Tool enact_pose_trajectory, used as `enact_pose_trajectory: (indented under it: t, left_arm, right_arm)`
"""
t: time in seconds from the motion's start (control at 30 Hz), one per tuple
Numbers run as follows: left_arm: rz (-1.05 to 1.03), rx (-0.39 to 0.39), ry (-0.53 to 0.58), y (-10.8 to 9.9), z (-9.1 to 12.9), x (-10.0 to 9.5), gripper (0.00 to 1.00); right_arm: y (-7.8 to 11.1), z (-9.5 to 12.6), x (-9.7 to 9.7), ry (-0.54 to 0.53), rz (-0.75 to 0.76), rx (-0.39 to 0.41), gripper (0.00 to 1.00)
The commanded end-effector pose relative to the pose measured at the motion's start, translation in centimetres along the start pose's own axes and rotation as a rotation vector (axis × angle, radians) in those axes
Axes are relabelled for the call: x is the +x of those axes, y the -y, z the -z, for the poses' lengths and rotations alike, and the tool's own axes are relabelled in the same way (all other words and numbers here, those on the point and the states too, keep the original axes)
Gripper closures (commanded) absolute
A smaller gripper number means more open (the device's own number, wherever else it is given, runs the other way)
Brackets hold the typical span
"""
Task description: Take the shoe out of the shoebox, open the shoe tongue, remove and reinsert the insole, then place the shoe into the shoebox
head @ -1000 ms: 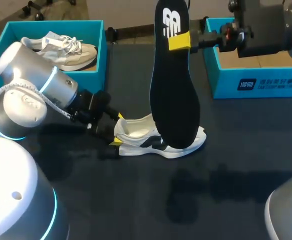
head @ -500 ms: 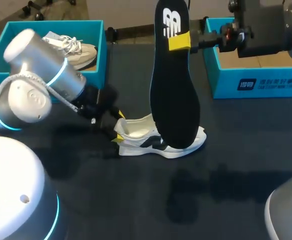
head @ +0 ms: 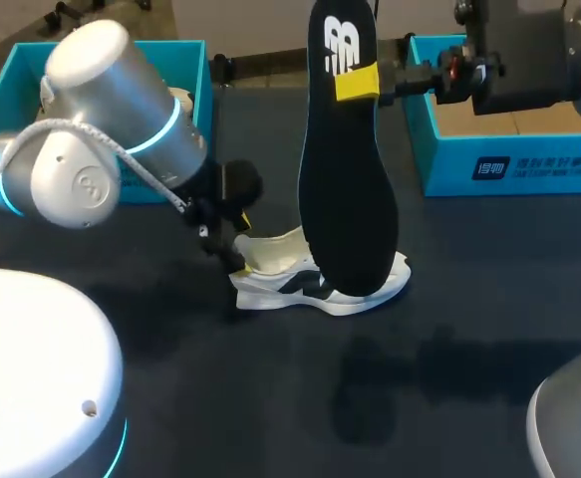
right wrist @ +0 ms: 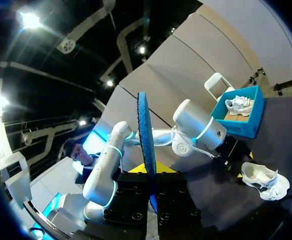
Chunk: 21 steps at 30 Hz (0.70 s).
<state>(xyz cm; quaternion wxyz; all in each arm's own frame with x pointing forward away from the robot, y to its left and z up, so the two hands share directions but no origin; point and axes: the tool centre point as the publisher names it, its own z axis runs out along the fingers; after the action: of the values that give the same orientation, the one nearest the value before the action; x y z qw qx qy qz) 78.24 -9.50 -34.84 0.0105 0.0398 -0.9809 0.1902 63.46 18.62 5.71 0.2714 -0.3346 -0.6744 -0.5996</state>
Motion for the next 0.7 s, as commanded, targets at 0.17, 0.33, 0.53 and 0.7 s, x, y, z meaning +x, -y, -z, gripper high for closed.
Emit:
enact_pose_trajectory:
  t: [0.17,0.33,0.53,0.7]
  left_arm:
    - [-0.020,-0.218,0.006,1.1,1.3,0.6,0.00]
    - [-0.034,-0.288,0.002,1.8,1.6,0.9,0.00]
    - [-0.062,-0.319,0.010,2.1,1.8,1.2,0.00]
    - [-0.071,-0.327,0.015,2.2,2.0,1.4,0.00]
  right_arm:
    - [-0.1,-0.4,-0.1,0.001,-0.002,0.002,1.00]
    - [-0.1,-0.4,-0.1,0.001,-0.002,0.002,1.00]
    - [-0.1,-0.4,-0.1,0.001,-0.002,0.002,1.00]
    - [-0.1,-0.4,-0.1,0.001,-0.002,0.002,1.00]
